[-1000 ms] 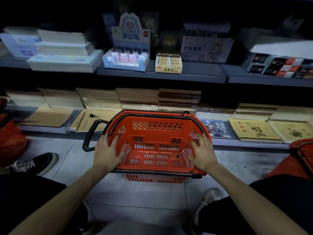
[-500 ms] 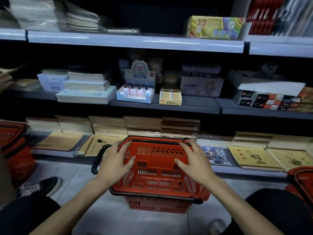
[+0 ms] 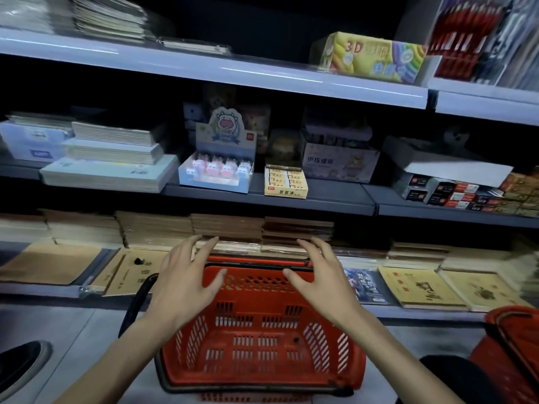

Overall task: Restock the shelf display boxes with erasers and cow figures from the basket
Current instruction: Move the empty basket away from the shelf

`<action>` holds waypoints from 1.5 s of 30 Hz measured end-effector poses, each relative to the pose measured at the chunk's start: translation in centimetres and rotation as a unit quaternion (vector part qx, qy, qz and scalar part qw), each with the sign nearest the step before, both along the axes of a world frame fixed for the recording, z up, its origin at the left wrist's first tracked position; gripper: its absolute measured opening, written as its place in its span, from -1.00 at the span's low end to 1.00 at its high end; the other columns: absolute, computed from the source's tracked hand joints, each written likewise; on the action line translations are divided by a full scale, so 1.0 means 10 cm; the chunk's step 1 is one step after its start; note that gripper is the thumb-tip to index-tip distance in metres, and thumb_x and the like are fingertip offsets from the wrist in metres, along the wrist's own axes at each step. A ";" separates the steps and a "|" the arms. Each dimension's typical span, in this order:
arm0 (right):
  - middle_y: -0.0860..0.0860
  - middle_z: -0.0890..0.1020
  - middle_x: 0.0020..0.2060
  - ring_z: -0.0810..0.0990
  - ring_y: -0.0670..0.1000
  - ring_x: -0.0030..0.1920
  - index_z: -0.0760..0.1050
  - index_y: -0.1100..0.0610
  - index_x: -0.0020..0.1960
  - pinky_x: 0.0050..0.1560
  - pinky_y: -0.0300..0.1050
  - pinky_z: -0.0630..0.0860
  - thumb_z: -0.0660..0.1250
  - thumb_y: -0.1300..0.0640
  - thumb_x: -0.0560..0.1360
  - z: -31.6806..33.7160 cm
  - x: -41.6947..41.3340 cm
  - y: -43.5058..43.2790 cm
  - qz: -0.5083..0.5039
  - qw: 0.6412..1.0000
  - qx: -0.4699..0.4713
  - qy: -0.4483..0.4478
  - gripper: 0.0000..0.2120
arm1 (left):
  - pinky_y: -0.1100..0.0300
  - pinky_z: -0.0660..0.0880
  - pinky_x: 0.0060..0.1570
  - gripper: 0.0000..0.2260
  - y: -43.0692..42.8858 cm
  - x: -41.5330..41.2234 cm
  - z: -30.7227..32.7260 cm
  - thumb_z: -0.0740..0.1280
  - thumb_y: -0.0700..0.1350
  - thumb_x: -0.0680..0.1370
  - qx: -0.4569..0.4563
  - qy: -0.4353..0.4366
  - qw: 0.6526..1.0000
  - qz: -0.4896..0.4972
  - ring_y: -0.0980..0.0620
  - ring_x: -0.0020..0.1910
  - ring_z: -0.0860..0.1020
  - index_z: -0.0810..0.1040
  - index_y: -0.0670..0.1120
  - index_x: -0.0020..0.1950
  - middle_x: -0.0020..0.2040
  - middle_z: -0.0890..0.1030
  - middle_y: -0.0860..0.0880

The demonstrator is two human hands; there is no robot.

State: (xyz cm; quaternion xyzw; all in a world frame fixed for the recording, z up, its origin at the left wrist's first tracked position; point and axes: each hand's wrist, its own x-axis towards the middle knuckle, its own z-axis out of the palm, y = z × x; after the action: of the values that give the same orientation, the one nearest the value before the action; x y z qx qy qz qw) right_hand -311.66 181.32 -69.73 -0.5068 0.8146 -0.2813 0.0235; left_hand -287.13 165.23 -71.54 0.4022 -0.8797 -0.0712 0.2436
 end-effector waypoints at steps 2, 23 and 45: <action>-0.12 0.19 0.56 0.23 -0.02 0.55 0.26 -0.13 0.57 0.51 0.04 0.32 0.29 -0.35 0.52 -0.08 -0.02 -0.07 -0.008 1.000 -0.013 -0.009 -0.31 | -0.10 0.29 0.48 -0.35 -0.07 -0.07 -0.06 0.10 0.37 0.56 0.012 0.003 1.000 0.004 -0.09 0.52 0.30 0.29 0.13 0.59 0.51 0.35 -0.05; 0.00 0.51 0.32 0.58 -0.01 0.17 0.55 0.03 0.35 0.17 -0.03 0.53 0.32 0.08 0.63 0.32 -0.92 -1.53 -0.074 0.981 -0.171 0.049 -0.70 | -0.07 0.28 0.52 -0.39 -0.56 -1.37 0.03 0.30 0.12 0.61 -0.078 0.051 0.992 -0.090 -0.04 0.53 0.30 0.23 0.05 0.63 0.56 0.34 -0.03; 0.05 0.58 0.22 0.46 0.15 0.23 0.61 0.06 0.20 0.19 0.06 0.37 0.41 0.21 0.50 0.41 -0.41 -1.76 -0.039 0.942 -0.186 0.277 -0.72 | -0.13 0.32 0.41 -0.45 -0.99 -1.35 0.38 0.32 -0.07 0.56 -0.057 0.101 0.984 0.137 -0.19 0.46 0.32 0.33 -0.14 0.54 0.47 0.39 -0.21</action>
State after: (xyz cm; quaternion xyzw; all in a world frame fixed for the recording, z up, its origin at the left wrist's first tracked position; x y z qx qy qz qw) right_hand -315.79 163.72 -65.59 -0.5278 0.7410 -0.2770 -0.3094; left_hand -300.64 155.31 -67.71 0.4952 -0.7898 -0.0267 0.3609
